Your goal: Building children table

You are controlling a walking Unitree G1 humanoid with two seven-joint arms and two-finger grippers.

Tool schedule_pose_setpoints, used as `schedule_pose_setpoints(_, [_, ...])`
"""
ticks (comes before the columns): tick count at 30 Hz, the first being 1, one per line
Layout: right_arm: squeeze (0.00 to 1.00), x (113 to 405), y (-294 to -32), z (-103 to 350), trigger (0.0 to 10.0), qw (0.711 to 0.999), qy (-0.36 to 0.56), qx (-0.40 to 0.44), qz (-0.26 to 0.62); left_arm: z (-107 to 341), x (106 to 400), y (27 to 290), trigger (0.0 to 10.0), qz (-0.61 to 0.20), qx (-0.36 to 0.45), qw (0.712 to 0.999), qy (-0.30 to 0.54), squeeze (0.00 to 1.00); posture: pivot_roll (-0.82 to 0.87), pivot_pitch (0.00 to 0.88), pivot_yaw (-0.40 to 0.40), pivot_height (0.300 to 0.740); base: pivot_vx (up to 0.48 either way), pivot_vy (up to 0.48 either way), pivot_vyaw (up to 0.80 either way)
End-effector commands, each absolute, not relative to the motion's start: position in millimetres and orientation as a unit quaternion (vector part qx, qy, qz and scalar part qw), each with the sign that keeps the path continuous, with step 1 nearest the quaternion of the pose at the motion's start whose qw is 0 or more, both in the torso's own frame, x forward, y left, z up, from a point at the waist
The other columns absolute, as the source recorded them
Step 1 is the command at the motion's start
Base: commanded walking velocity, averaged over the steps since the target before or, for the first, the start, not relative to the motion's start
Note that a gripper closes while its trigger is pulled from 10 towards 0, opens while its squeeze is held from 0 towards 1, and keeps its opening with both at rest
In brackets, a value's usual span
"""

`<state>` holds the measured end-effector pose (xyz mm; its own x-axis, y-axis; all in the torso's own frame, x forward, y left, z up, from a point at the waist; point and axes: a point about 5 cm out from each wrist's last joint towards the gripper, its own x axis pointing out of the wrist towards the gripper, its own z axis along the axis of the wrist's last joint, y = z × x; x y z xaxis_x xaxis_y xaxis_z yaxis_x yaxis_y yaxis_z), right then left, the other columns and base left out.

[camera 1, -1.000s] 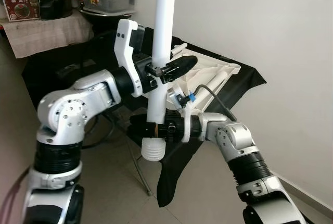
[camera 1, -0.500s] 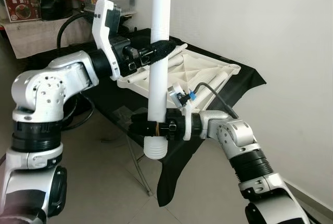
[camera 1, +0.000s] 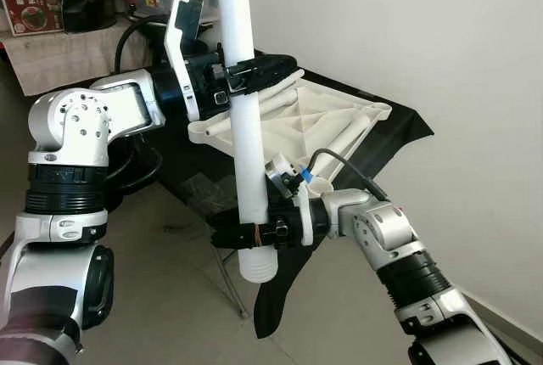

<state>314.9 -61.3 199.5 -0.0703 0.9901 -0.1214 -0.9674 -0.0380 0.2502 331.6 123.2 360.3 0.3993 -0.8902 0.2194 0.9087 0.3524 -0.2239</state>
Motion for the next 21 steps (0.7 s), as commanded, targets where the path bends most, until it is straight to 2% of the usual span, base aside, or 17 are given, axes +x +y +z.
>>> schedule_pose_setpoints(1, [0.00, 314, -59, 200, 0.0, 0.677, 0.131, 0.027, 0.723, 367, 331, 123, 0.0, -0.552, -0.155, 0.818, -0.039, 0.00, 0.07, 0.008, -0.079, 0.740, 0.000, 0.000, 0.00])
schedule_pose_setpoints(13, [0.00, 317, -56, 204, 0.0, 0.687, 0.113, 0.025, 0.718, 364, 332, 127, 0.0, -0.554, -0.156, 0.817, -0.041, 0.00, 0.07, 0.002, -0.078, 0.740, 0.000, 0.000, 0.00])
schedule_pose_setpoints(15, [0.00, 319, -51, 209, 0.0, 0.689, 0.101, 0.025, 0.717, 359, 333, 124, 0.0, -0.546, -0.132, 0.827, -0.029, 0.00, 0.07, 0.002, -0.078, 0.740, 0.000, 0.000, 0.00])
schedule_pose_setpoints(16, [0.00, 320, -50, 211, 9.0, 0.692, 0.097, 0.024, 0.714, 356, 334, 122, 7.7, -0.545, -0.124, 0.829, -0.023, 0.00, 0.07, 0.000, -0.078, 0.740, 0.000, 0.000, 0.00])
schedule_pose_setpoints(17, [0.00, 320, -50, 211, 9.0, 0.692, 0.097, 0.024, 0.714, 356, 334, 122, 7.7, -0.545, -0.124, 0.829, -0.023, 0.00, 0.07, 0.000, -0.078, 0.740, 0.000, 0.000, 0.00])
schedule_pose_setpoints(18, [0.00, 322, -49, 212, 10.0, 0.694, 0.097, 0.024, 0.713, 354, 335, 122, 10.0, -0.543, -0.120, 0.831, -0.020, 0.00, 0.07, 0.000, -0.078, 0.740, 0.000, 0.000, 0.00])
schedule_pose_setpoints(19, [0.89, 324, -47, 214, 10.0, 0.699, 0.096, 0.022, 0.708, 352, 336, 121, 10.0, -0.542, -0.116, 0.832, -0.018, 0.00, 0.06, 0.000, -0.076, 0.740, 0.000, 0.000, 0.00])
schedule_pose_setpoints(20, [0.89, 324, -47, 214, 10.0, 0.699, 0.096, 0.022, 0.708, 352, 336, 121, 10.0, -0.542, -0.116, 0.832, -0.018, 0.00, 0.06, 0.000, -0.076, 0.740, 0.000, 0.000, 0.00])
schedule_pose_setpoints(21, [1.00, 325, -46, 215, 10.0, 0.702, 0.096, 0.021, 0.705, 351, 337, 121, 10.0, -0.541, -0.115, 0.833, -0.017, 0.00, 0.06, 0.000, -0.076, 0.740, 0.000, 0.000, 0.00])
